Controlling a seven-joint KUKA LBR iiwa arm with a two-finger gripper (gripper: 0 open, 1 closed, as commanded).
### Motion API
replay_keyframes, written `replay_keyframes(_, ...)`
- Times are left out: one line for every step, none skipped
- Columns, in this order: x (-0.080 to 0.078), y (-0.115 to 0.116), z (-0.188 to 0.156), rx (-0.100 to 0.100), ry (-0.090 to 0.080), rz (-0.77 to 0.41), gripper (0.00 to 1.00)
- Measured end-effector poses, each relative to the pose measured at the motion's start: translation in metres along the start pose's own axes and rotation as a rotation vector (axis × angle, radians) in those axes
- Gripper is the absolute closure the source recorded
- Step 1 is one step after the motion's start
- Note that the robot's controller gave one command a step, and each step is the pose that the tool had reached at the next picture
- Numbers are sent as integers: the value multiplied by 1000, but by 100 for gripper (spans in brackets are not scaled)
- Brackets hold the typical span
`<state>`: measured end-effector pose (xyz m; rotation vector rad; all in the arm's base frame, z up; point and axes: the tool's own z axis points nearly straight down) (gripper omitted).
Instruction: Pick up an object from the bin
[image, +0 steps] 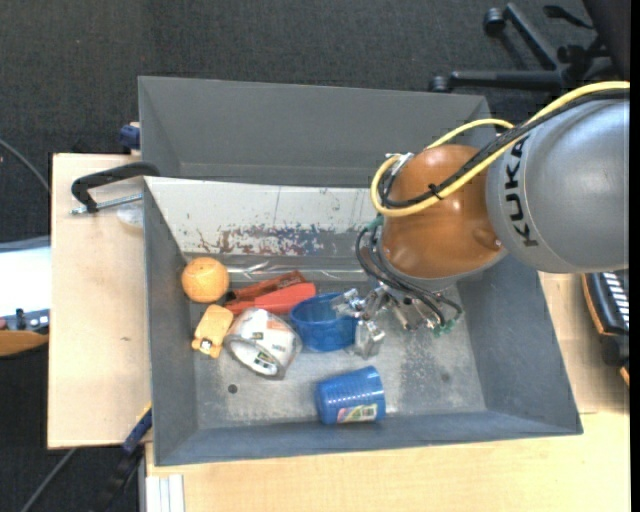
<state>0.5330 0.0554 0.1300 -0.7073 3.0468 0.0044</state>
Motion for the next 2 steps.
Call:
replay_keyframes(0, 0, -6, -1, 2, 0, 100)
replay_keyframes(-1, 0, -20, 0, -3, 0, 100)
